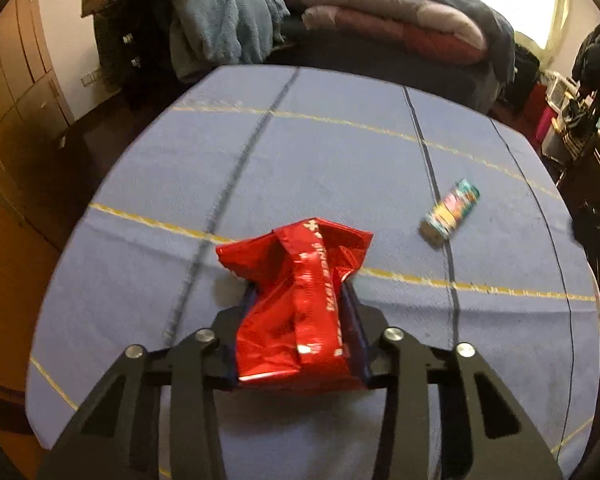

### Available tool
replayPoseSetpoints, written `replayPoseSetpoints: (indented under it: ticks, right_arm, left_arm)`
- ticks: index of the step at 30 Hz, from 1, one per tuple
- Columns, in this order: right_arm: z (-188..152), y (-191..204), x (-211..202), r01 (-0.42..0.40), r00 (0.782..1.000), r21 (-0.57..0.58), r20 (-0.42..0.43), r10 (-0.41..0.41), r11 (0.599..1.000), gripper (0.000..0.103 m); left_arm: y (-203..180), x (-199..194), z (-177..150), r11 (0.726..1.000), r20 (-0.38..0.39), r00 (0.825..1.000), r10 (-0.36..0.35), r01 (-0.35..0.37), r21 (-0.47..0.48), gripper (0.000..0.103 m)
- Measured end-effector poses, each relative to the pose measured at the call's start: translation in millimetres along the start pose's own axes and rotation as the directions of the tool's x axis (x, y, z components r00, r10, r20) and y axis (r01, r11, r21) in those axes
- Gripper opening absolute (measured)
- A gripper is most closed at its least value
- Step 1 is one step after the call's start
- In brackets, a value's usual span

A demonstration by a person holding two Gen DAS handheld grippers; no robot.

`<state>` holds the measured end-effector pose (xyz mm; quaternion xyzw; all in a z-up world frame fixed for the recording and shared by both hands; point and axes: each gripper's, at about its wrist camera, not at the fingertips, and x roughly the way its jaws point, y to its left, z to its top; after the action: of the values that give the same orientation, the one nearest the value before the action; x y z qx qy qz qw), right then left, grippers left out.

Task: Collect trash
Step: 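Grasp the red snack wrapper with the left tool while the right tool grasps the colourful tube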

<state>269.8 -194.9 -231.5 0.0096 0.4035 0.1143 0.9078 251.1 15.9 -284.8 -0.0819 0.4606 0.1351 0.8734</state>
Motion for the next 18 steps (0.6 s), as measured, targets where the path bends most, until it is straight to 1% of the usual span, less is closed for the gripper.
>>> replayPoseSetpoints:
  ticks: [4, 7, 9, 11, 15, 18]
  right_arm:
    - [6, 19, 29, -0.031, 0.998, 0.007, -0.047, 0.031, 0.999, 0.084]
    - [7, 29, 54, -0.029, 0.995, 0.032, -0.097, 0.032, 0.999, 0.084]
    - [7, 34, 68, -0.017, 0.992, 0.049, -0.124, 0.023, 0.999, 0.082]
    - [7, 41, 80, -0.009, 0.988, 0.065, -0.153, 0.019, 0.998, 0.076]
    - [5, 52, 95, 0.035, 0.985, 0.060, -0.172, -0.025, 0.998, 0.070]
    - [4, 61, 99, 0.096, 0.983, 0.025, -0.161, -0.091, 0.995, 0.067]
  left_arm:
    - [21, -14, 10, 0.999, 0.068, 0.997, 0.039, -0.038, -0.023, 0.038]
    - [38, -18, 20, 0.997, 0.098, 0.993, 0.059, -0.055, -0.048, 0.038]
    - [47, -18, 25, 0.996, 0.115, 0.991, 0.072, -0.066, -0.058, 0.038]
    - [54, -17, 29, 0.995, 0.122, 0.990, 0.075, -0.067, -0.068, 0.039]
    - [64, -10, 39, 0.995, 0.126, 0.989, 0.076, -0.066, -0.080, 0.039]
    - [69, -6, 46, 0.996, 0.127, 0.990, 0.061, -0.051, -0.079, 0.039]
